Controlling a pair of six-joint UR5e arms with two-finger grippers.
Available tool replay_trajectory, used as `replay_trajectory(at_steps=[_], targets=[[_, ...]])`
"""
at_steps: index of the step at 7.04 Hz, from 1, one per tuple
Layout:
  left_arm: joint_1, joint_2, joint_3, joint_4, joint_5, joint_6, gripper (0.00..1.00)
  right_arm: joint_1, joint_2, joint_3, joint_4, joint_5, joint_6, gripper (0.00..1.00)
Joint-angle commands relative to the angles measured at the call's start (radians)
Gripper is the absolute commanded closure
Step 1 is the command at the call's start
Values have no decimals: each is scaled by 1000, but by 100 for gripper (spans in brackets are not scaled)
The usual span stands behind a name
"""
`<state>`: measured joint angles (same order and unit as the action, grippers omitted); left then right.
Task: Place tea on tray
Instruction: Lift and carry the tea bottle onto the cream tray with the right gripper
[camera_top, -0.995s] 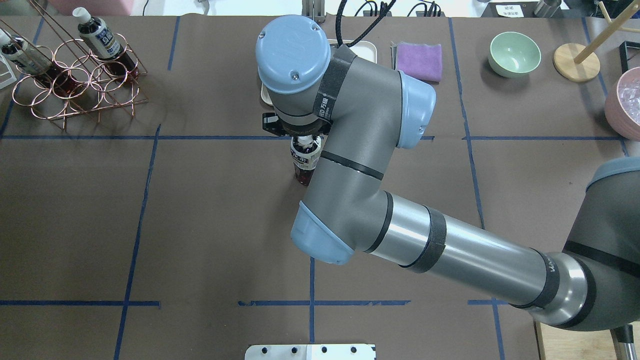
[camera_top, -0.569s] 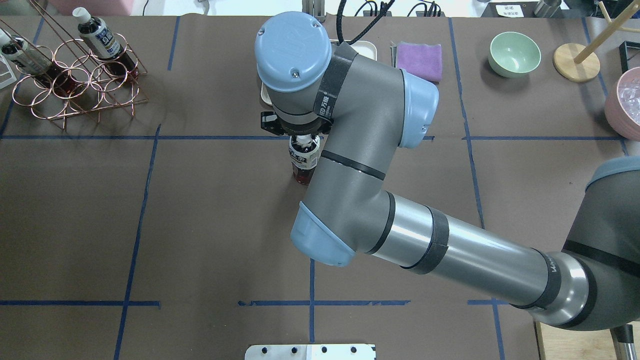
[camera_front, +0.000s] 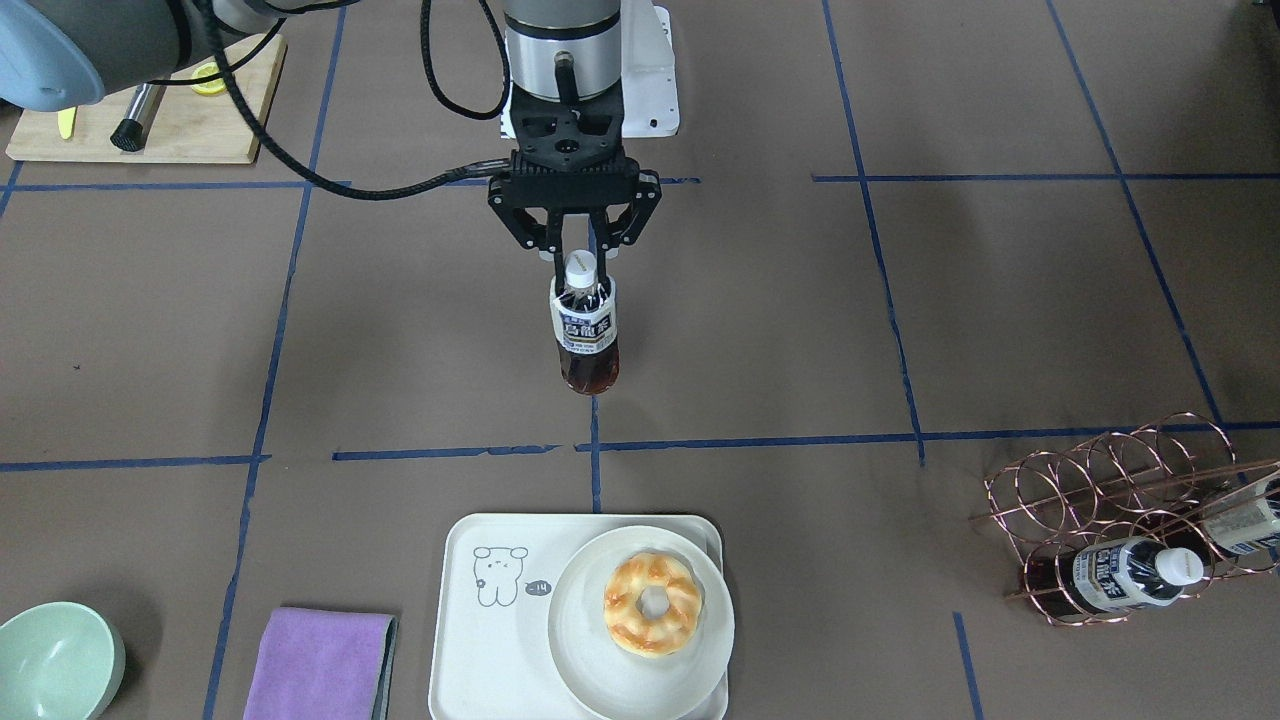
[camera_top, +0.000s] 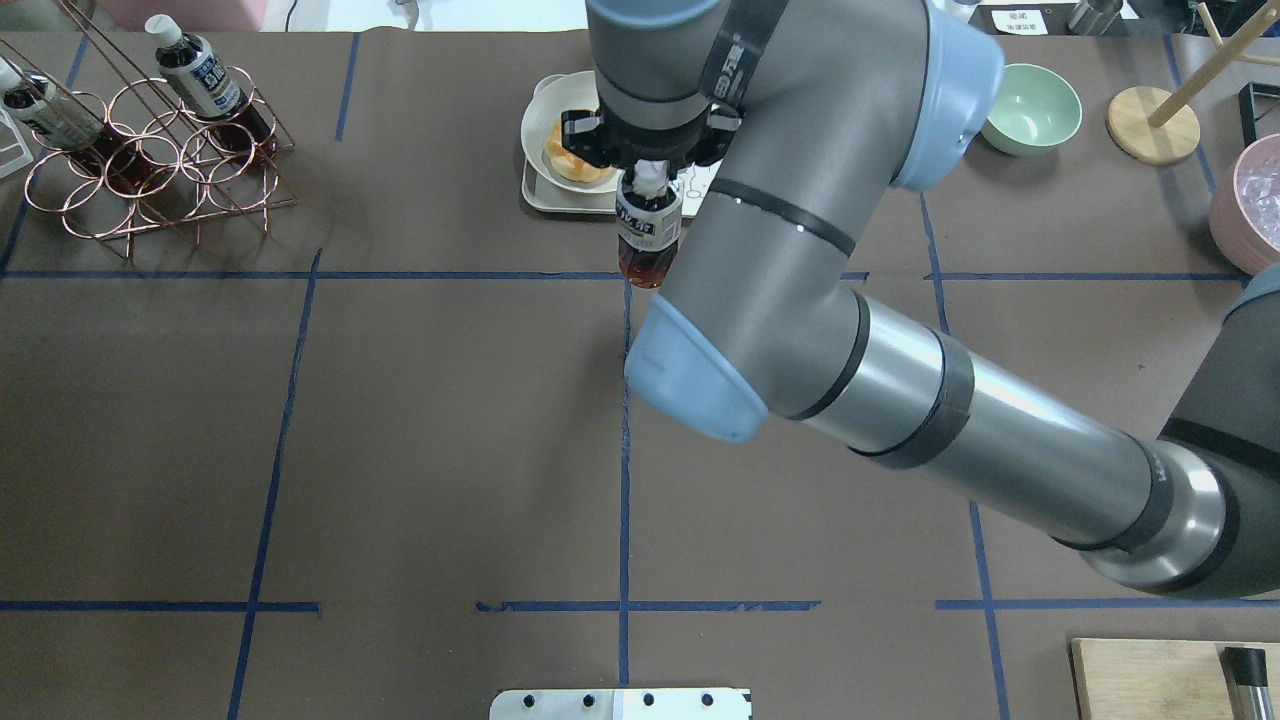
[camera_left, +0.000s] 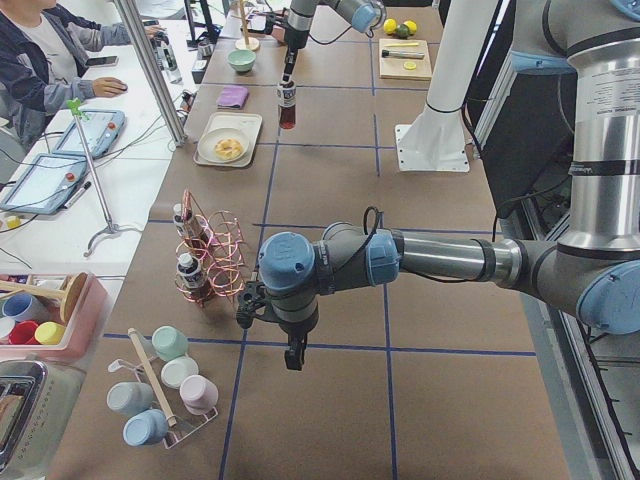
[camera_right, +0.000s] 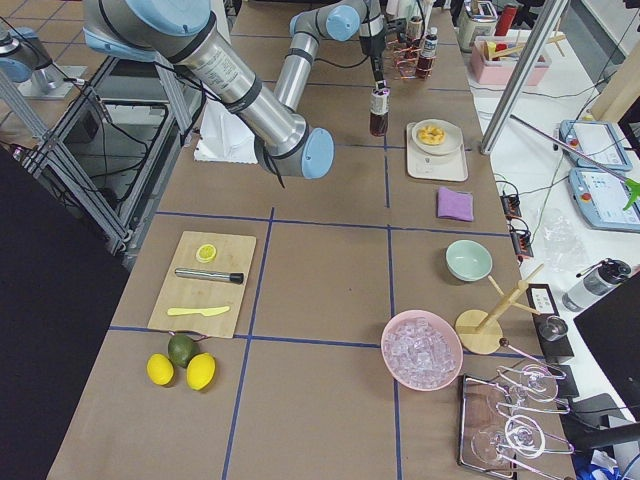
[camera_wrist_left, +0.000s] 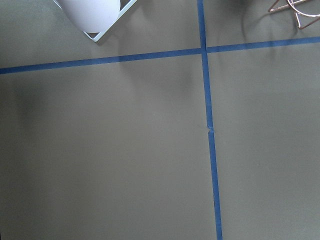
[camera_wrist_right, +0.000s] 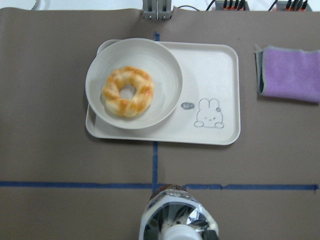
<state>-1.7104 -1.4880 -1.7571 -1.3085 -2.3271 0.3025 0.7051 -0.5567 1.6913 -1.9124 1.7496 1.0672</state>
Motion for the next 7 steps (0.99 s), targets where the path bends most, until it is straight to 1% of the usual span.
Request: replay_trajectory(at_steps=[1,2,3,4,5,7], targets=[[0,0,-1,0,0,0,0,115,59,-179,50,45,-77,100],[0,-2,1,0,0,0,0,181,70,-293,153,126,-116,100],[0,-2,-1,0,0,0,0,223,75,-393,250,170,-143,100],[0,0,-1,-12,0,0,0,246,80,-495,330,171,-179,100],[0,0,1,-21,0,0,0,254,80,-545,381,171,-188,100],[0,0,-4,-23,0,0,0,246,80,-573,386,176,-187,100]])
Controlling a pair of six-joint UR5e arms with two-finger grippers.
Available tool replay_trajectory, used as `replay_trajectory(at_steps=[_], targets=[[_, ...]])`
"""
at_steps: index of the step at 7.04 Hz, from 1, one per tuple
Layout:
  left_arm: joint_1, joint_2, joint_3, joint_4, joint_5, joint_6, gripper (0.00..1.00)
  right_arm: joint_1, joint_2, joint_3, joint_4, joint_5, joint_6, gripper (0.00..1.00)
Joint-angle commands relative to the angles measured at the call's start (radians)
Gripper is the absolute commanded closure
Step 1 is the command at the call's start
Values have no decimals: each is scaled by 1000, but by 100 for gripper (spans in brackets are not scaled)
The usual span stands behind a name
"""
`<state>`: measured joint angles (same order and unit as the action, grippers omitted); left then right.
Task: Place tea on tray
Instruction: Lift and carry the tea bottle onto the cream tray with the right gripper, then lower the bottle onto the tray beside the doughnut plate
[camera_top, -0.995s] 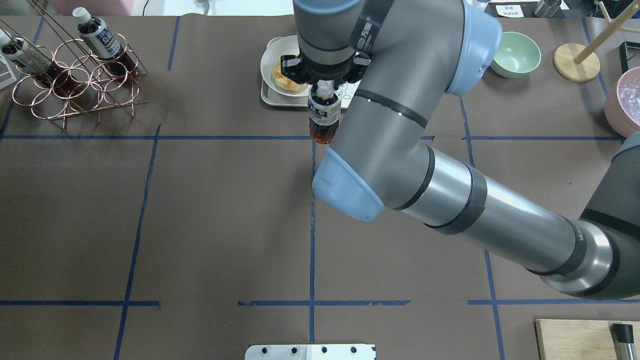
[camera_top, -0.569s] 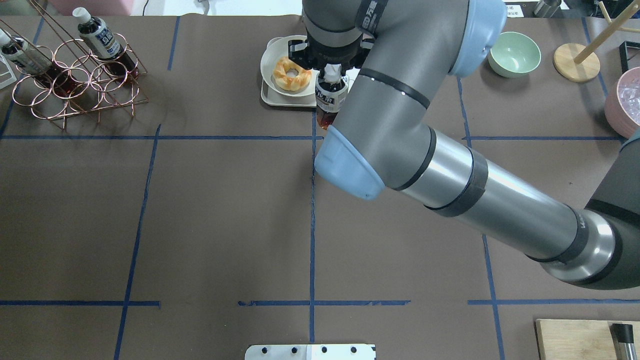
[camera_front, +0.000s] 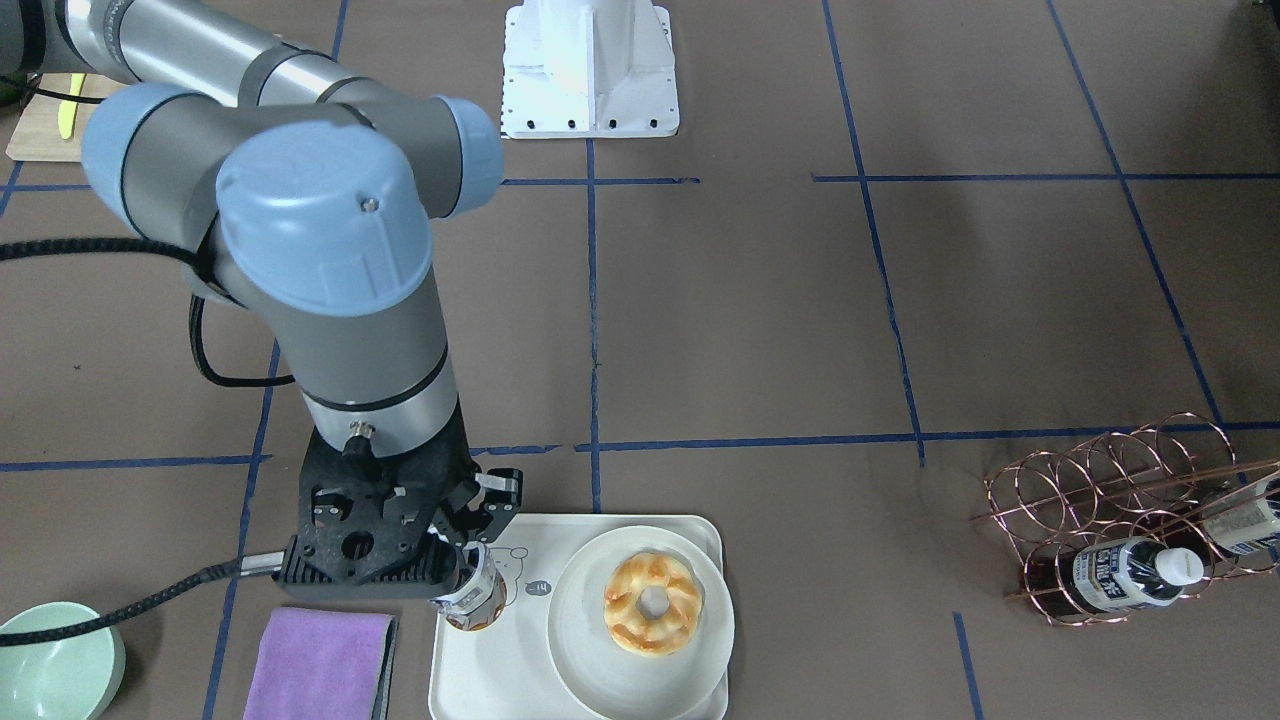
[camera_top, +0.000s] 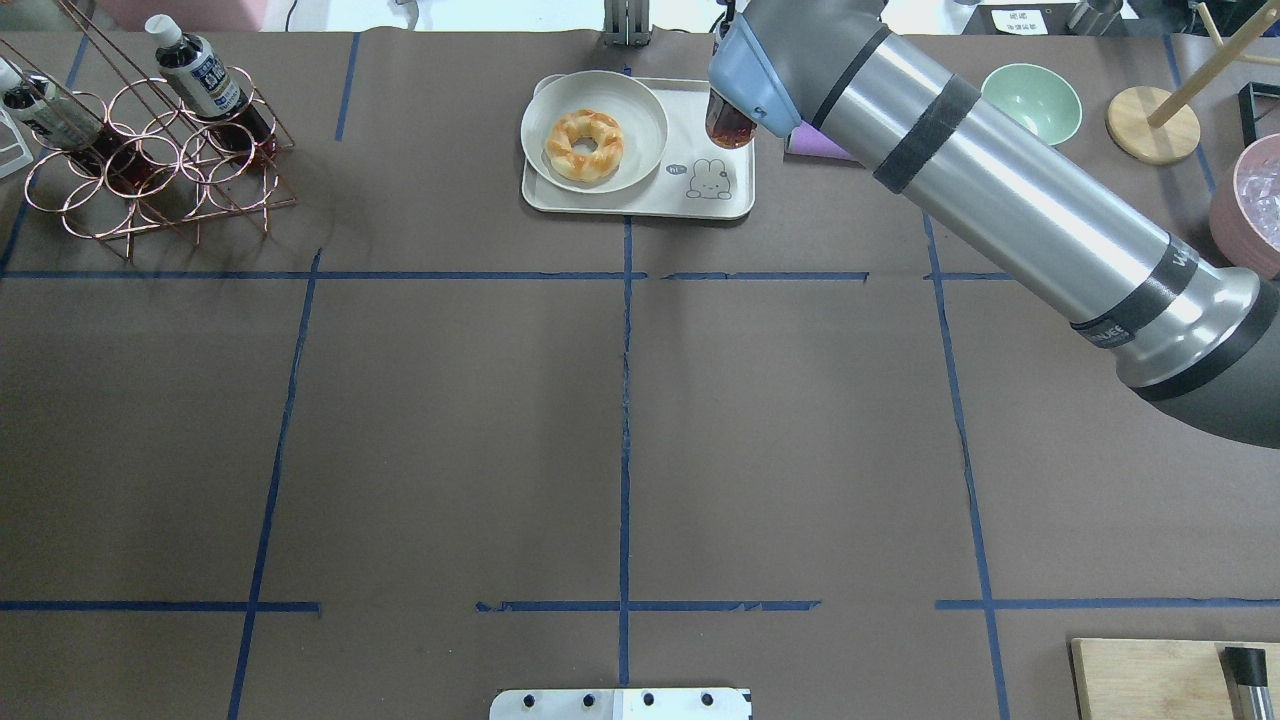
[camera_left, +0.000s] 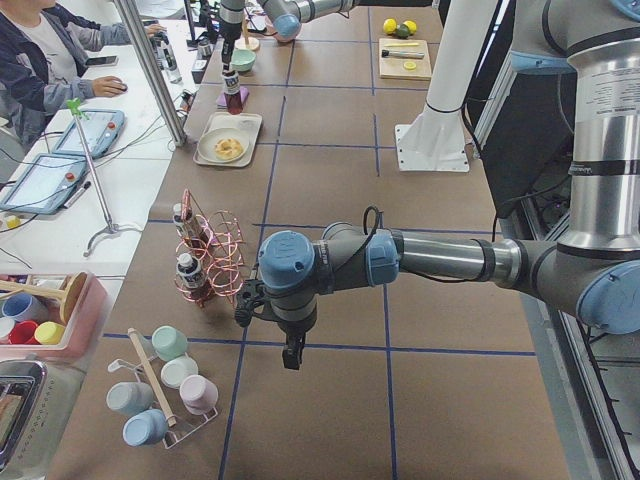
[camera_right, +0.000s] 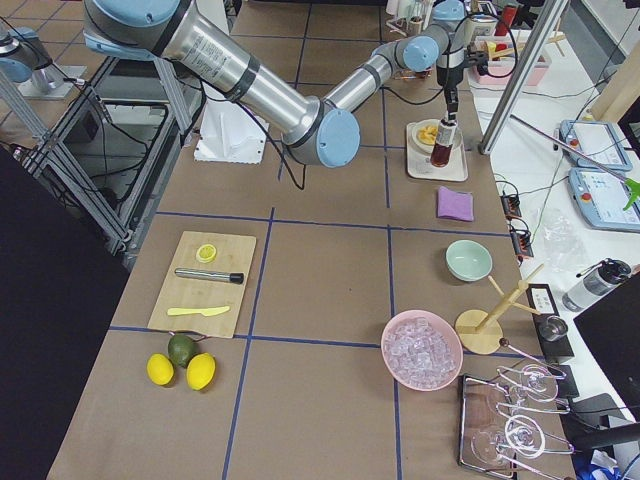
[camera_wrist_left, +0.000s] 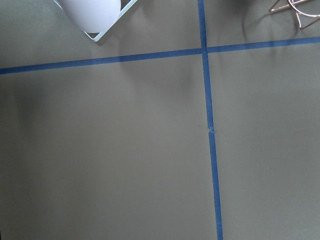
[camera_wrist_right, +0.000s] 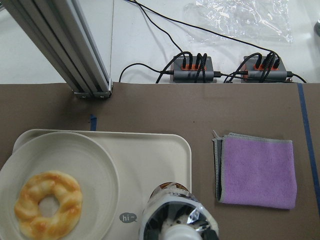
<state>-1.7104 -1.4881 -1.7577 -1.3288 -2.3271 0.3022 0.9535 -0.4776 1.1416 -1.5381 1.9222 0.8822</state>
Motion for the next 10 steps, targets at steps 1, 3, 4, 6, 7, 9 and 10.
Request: replay_trajectory(at_steps=[1,3,4,6,7,9,10], targets=[[0,0,-9,-3,0,2,0,-6,5,-23,12,24,3,100],[0,0,-9,-3,0,2,0,-28,5,-25,12,37,24,100],[0,0,-5,-3,0,2,0,-38,4,-25,10,37,26,100],[0,0,3,-29,0,0,0,-42,-1,-25,10,35,26,99],[0,0,3,-29,0,0,0,-44,-1,-25,10,35,26,99],[0,0,3,-29,0,2,0,-47,-3,-25,12,35,23,86],[0,0,3,-29,0,2,0,-47,-3,-25,12,35,23,77]])
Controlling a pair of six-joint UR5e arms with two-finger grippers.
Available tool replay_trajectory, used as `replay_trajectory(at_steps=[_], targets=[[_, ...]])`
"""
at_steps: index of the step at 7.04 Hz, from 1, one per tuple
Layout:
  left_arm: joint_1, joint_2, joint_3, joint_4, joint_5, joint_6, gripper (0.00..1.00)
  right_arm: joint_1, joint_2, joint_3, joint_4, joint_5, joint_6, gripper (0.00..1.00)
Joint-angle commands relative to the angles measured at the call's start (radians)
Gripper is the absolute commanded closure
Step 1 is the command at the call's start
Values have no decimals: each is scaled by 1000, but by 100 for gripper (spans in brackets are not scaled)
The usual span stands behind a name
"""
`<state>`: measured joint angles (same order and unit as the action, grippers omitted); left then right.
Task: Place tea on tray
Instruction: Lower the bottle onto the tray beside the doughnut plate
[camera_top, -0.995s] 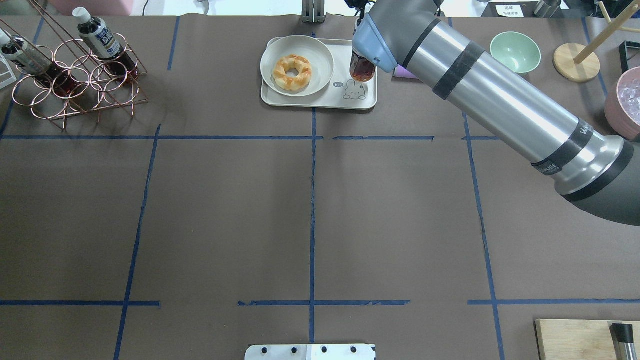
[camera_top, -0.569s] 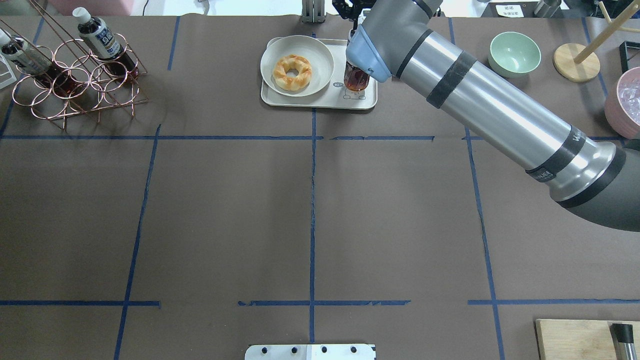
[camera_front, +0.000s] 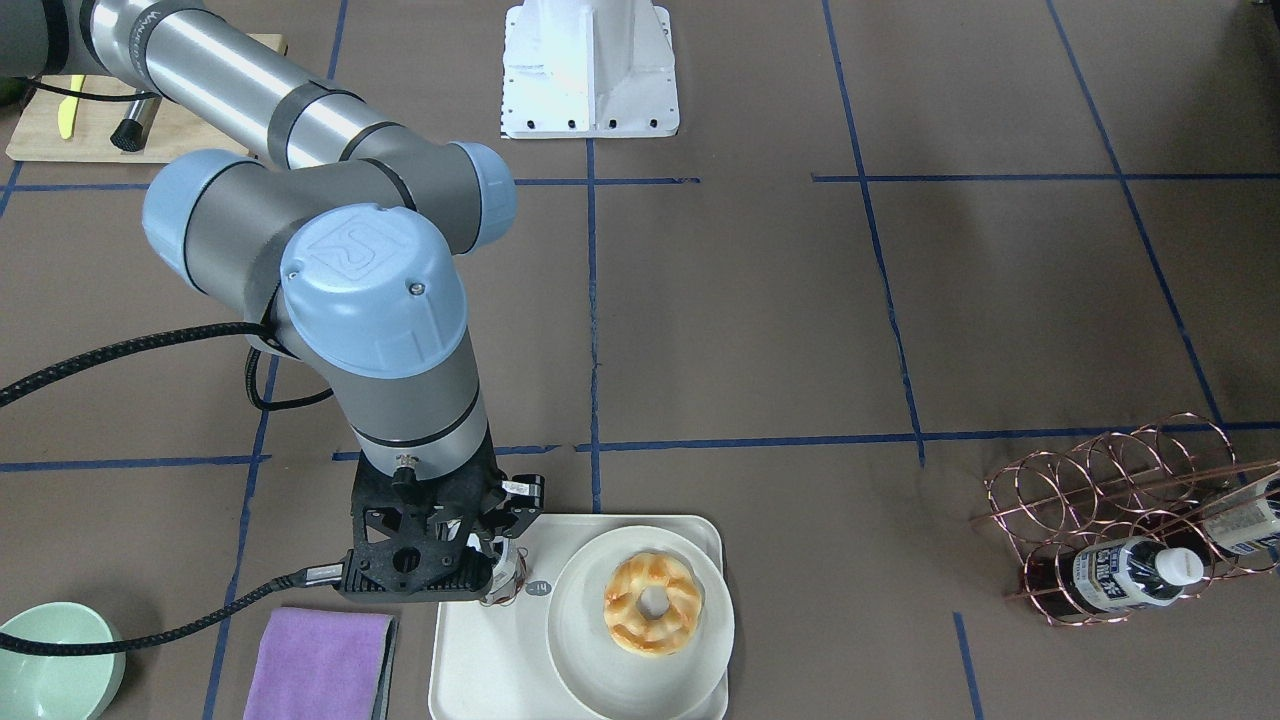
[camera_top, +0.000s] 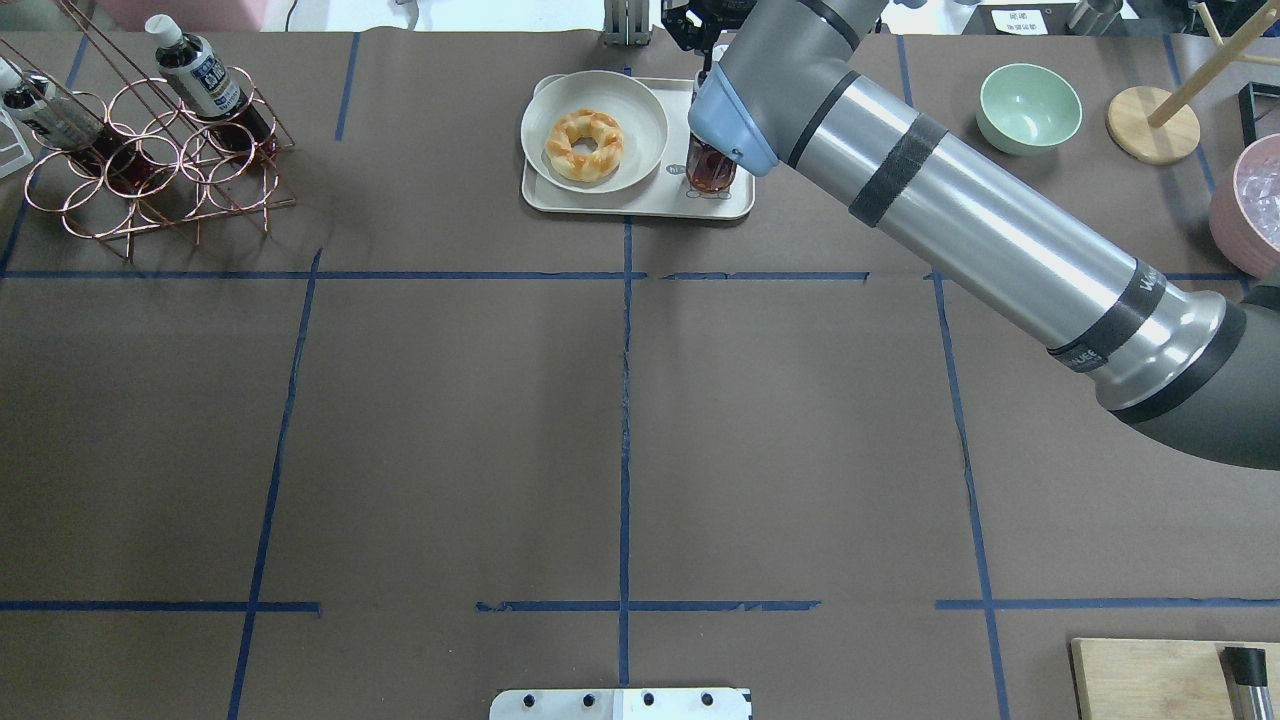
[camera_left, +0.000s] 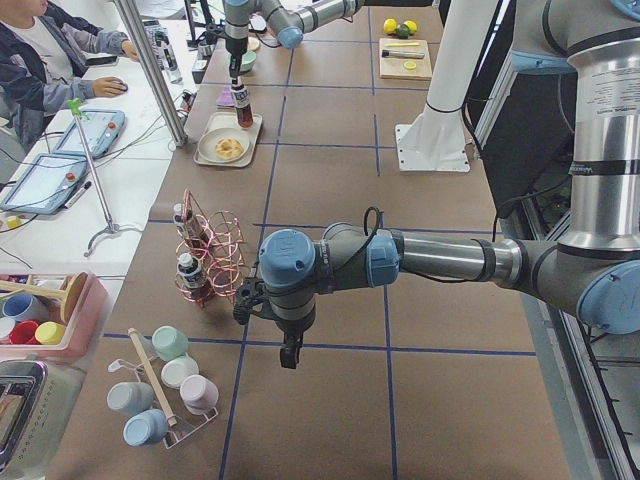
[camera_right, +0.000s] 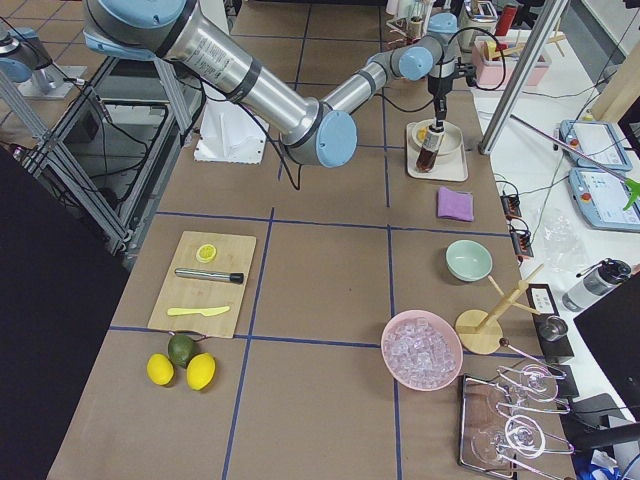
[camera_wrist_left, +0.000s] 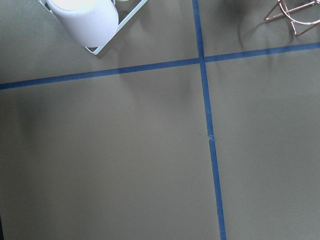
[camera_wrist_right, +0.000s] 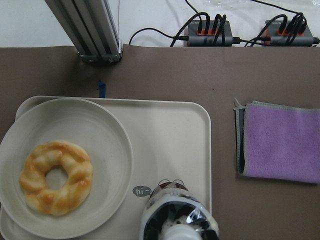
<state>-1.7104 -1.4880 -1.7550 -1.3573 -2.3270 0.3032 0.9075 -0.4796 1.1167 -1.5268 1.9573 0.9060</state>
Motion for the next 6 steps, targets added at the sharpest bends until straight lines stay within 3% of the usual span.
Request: replay_trajectory(at_steps=[1,4,6], targets=[[0,0,0,0,0,1,0,-1,-1,0,1,0,-2,69],[0,0,0,-2,0,1,0,-7,-1,0,1,0,-7,48],[0,0,0,-2,0,1,0,-7,-1,2,2,0,-9,45]])
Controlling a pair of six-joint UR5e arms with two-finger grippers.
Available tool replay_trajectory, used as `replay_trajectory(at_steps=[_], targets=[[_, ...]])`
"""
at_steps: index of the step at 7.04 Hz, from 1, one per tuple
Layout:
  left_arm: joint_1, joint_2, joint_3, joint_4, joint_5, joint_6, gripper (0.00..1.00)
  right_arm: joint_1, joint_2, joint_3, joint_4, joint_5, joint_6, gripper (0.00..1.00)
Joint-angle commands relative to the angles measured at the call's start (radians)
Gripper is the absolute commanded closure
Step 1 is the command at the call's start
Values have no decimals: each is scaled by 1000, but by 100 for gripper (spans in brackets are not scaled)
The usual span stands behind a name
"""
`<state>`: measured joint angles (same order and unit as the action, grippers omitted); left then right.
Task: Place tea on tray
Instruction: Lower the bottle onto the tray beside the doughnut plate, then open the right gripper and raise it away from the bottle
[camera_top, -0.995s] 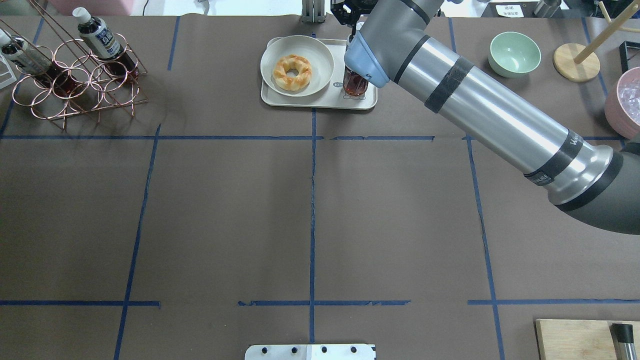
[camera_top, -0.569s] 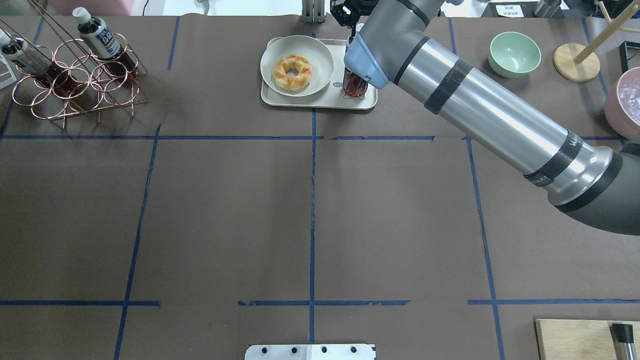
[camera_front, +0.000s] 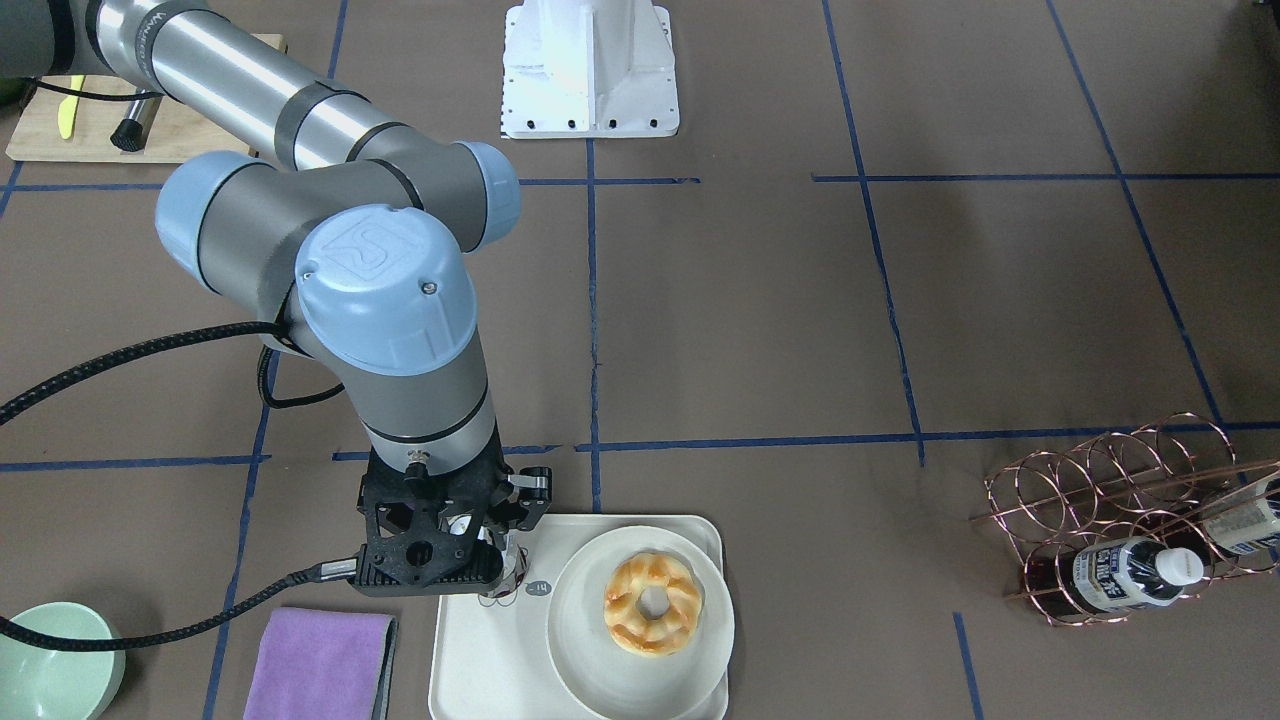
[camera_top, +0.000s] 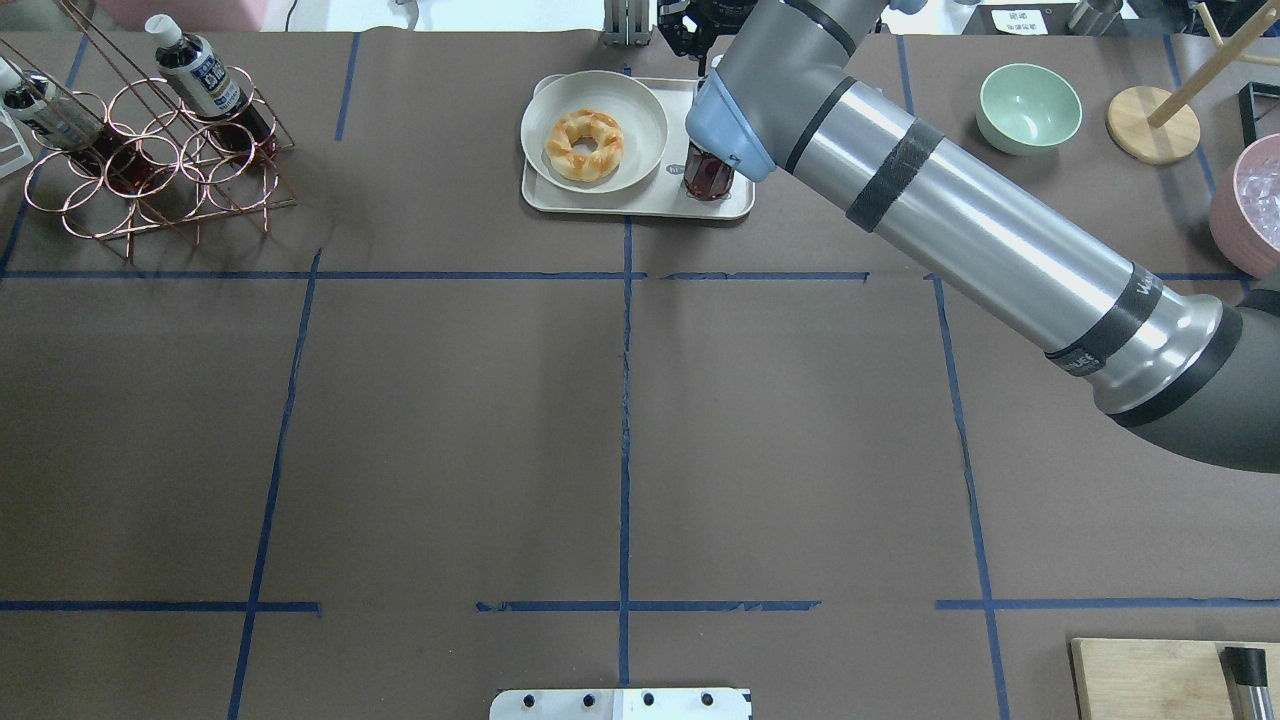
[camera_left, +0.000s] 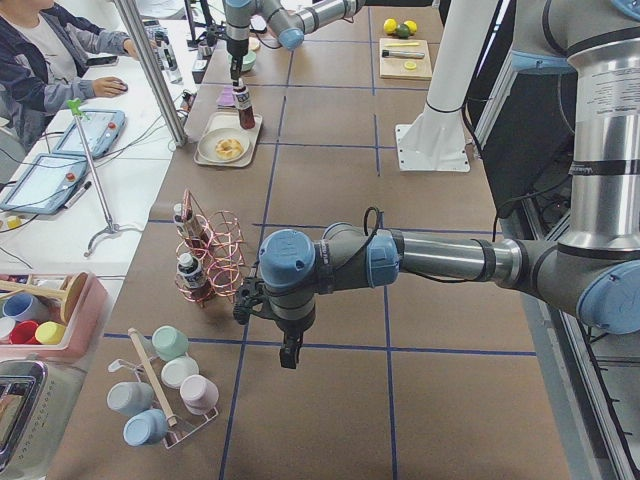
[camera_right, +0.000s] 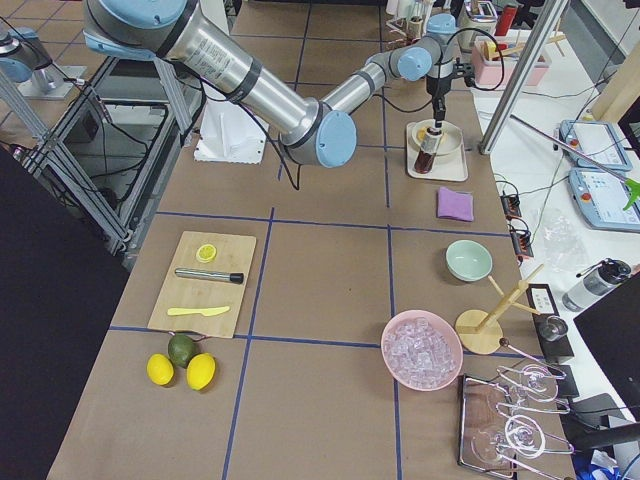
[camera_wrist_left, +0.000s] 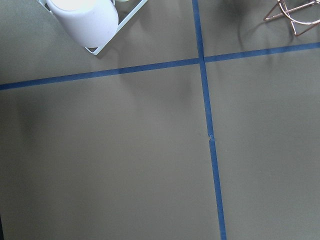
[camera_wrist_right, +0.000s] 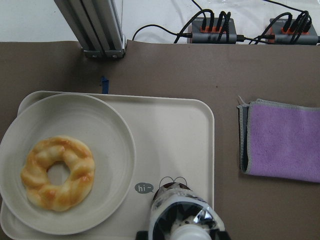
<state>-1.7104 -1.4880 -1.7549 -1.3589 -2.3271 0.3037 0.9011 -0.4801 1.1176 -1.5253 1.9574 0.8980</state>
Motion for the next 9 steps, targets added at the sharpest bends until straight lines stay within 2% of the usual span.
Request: replay_trajectory(at_steps=[1,2,3,5,6,7,9], targets=[[0,0,-2,0,0,0,0,-1,2,2,0,0,-1,37],[0,0,-2,0,0,0,0,-1,11,14,-1,2,-2,1],[0,-1,0,0,0,0,0,10,17,40,-10,15,-2,0],[0,-2,0,0,0,0,0,89,2,73,-15,133,-16,0],[0,-2,0,0,0,0,0,125,-71,133,-15,188,-60,0],[0,-2,2,0,0,0,0,149,-204,271,-47,208,-162,0],[0,2,-2,0,2,-2,0,218,-404,506,-230,227,-421,0]])
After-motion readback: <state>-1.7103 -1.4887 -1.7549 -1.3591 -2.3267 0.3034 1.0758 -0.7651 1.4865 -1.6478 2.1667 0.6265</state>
